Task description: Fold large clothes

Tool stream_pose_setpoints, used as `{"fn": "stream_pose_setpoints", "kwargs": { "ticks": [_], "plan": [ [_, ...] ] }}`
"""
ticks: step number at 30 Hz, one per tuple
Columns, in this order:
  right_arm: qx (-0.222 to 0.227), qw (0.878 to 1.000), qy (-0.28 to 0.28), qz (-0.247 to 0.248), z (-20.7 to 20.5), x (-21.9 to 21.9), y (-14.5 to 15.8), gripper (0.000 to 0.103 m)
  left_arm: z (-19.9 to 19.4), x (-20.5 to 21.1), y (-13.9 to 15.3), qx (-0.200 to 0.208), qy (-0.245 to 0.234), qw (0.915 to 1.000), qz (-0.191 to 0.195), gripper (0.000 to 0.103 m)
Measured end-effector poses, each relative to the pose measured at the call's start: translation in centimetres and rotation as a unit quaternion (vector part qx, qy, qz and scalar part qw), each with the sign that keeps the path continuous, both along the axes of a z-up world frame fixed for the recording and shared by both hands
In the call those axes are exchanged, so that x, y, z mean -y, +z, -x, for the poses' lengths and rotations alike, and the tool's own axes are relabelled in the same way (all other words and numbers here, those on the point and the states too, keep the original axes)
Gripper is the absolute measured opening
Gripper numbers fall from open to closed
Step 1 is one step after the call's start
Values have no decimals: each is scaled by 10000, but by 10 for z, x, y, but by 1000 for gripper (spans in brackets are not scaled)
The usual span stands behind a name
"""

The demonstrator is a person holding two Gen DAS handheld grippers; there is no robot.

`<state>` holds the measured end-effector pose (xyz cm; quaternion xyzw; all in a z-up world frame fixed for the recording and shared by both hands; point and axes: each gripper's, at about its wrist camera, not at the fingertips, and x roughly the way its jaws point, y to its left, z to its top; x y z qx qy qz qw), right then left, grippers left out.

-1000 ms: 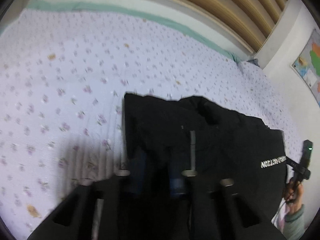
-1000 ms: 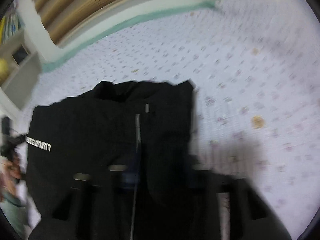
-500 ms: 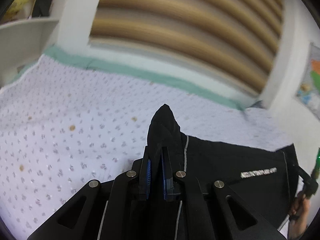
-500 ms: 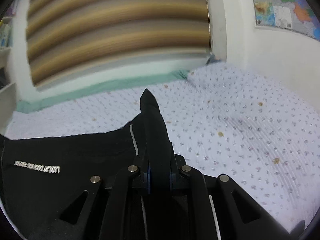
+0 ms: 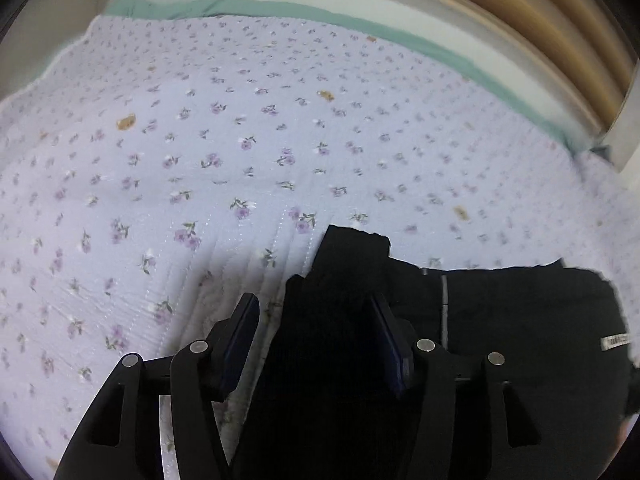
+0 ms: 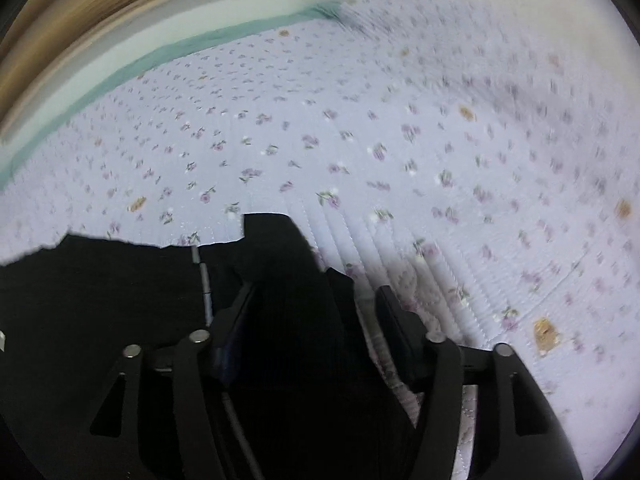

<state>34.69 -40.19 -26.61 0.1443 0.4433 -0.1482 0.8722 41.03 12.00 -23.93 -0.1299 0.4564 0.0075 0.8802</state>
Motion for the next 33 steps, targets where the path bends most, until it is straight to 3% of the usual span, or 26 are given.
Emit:
{"fn": "stream_pose_setpoints", "kwargs": {
  "ticks": [3, 6, 8, 11, 13, 16, 18, 20, 21, 22, 24, 28, 33],
  "plan": [
    [303, 9970, -150, -690, 21, 25, 6, 67, 23, -14, 15, 246, -4, 9995, 187, 57],
    [815, 9950, -566, 133, 67, 17, 50, 69, 55, -24, 52, 700, -66, 9975, 56, 57],
    [1187, 9917, -213, 453, 94, -5, 82, 72, 79, -21, 80, 999, -241, 9947, 50, 57],
    [1373, 9890, 521, 170, 116, -39, 117, 72, 113, 4, 117, 1229, -698, 9894, 340, 57],
    [1190, 9865, 1092, -267, 116, -64, 131, 72, 127, 31, 125, 1150, -1099, 9857, 558, 57],
    [738, 9774, 1847, -719, 106, -105, 135, 72, 128, 72, 113, 845, -1683, 9731, 1329, 57],
    [381, 9721, 2191, -751, 95, -133, 123, 71, 112, 92, 87, 436, -1683, 9630, 2058, 57],
    [-202, 9744, 2051, -894, 76, -151, 91, 70, 92, 112, 51, -36, -1628, 9568, 2408, 57],
    [-392, 9756, 1921, -983, 68, -155, 73, 70, 83, 122, 37, -143, -1624, 9620, 2192, 57],
    [-453, 9763, 1922, -889, 64, -160, 61, 70, 75, 135, 22, -191, -1680, 9716, 1658, 55],
    [-468, 9759, 2113, -266, 58, -175, 37, 71, 67, 147, 0, -249, -1701, 9777, 1209, 55],
    [-434, 9765, 2100, -218, 60, -176, 28, 71, 66, 148, -3, -298, -1678, 9797, 1053, 55],
    [-104, 9746, 2164, -567, 90, -157, 54, 71, 98, 137, 32, -11, -1873, 9780, 918, 55]
  ]
}}
